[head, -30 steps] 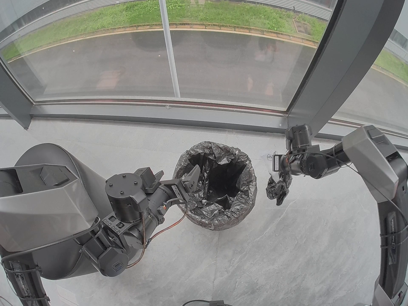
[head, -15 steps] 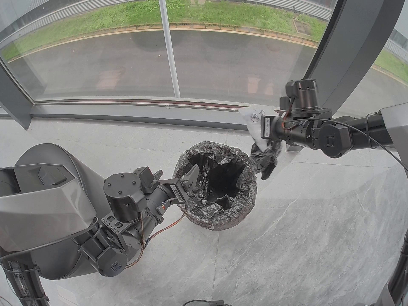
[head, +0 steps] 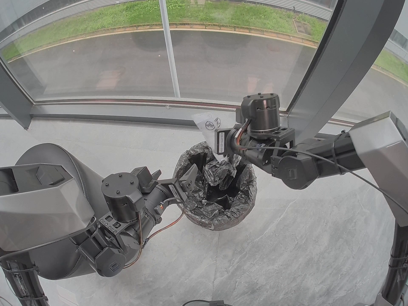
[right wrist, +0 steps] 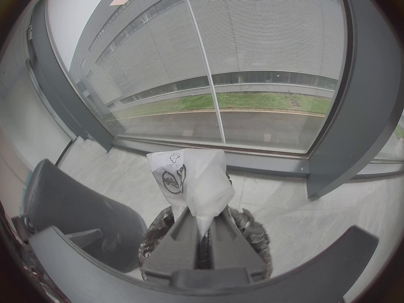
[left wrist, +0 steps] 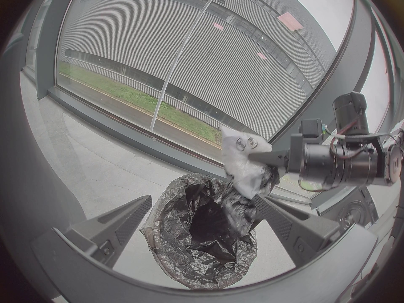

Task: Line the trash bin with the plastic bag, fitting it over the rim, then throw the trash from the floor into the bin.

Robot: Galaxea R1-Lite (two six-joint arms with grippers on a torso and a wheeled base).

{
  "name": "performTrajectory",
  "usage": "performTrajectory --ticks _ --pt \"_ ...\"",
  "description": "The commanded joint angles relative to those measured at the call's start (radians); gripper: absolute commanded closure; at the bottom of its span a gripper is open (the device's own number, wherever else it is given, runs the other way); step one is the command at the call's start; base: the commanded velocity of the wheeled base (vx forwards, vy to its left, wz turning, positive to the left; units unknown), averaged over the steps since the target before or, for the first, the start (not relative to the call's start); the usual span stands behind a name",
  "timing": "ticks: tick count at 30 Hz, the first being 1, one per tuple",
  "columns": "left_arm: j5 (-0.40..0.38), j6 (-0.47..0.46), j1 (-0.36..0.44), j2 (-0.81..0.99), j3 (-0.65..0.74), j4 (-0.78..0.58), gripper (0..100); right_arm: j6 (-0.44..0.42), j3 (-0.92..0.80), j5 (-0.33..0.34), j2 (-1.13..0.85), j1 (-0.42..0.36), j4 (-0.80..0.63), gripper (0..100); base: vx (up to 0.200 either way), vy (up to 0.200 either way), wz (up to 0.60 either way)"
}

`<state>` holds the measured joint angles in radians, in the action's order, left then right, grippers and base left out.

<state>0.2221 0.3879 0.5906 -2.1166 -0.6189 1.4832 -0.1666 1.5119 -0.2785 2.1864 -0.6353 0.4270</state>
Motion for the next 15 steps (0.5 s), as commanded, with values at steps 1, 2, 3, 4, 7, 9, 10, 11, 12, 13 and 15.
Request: performTrajectory --ticks 1,2,3,4,7,9,10,11,12,13,15 --pt "0.000 0.000 0.000 0.006 0.002 0.000 0 -0.001 -0.004 -0.001 0.069 -0.037 0.006 100 0.000 0.000 0.00" --pt "0.000 0.000 0.000 0.006 0.002 0.000 0 -0.001 -0.004 -0.001 0.073 -0.040 0.006 100 0.000 0.000 0.00" --pt "0.000 0.000 0.000 0.004 0.002 -0.001 0 0.001 -0.004 -0.002 0.089 -0.046 0.006 100 0.000 0.000 0.00" --pt "0.000 0.000 0.000 0.004 0.002 0.000 0 0.001 -0.004 -0.002 0.099 -0.050 0.007 100 0.000 0.000 0.00" --pt "0.000 0.000 0.000 0.006 0.002 0.000 0 -0.001 -0.006 -0.004 0.121 -0.053 0.007 100 0.000 0.000 0.00" --pt "0.000 0.000 0.000 0.006 0.002 0.000 0 -0.001 -0.006 -0.004 0.125 -0.052 0.009 100 0.000 0.000 0.00" --pt "0.000 0.000 0.000 0.006 0.002 0.000 0 -0.001 -0.010 -0.004 0.131 -0.050 0.016 100 0.000 0.000 0.00" --pt "0.000 0.000 0.001 0.004 0.002 0.000 0 -0.001 -0.018 -0.004 0.133 -0.050 0.022 100 0.000 0.000 0.00" --pt "0.000 0.000 0.001 0.004 0.002 0.000 0 -0.001 -0.029 -0.004 0.135 -0.050 0.029 100 0.000 0.000 0.00" --pt "0.000 0.000 0.001 0.004 0.002 0.000 0 -0.001 -0.042 -0.004 0.135 -0.050 0.030 100 0.000 0.000 0.00" --pt "0.000 0.000 0.000 0.003 0.002 0.000 0 -0.001 -0.070 -0.002 0.136 -0.050 0.033 100 0.000 0.000 0.00"
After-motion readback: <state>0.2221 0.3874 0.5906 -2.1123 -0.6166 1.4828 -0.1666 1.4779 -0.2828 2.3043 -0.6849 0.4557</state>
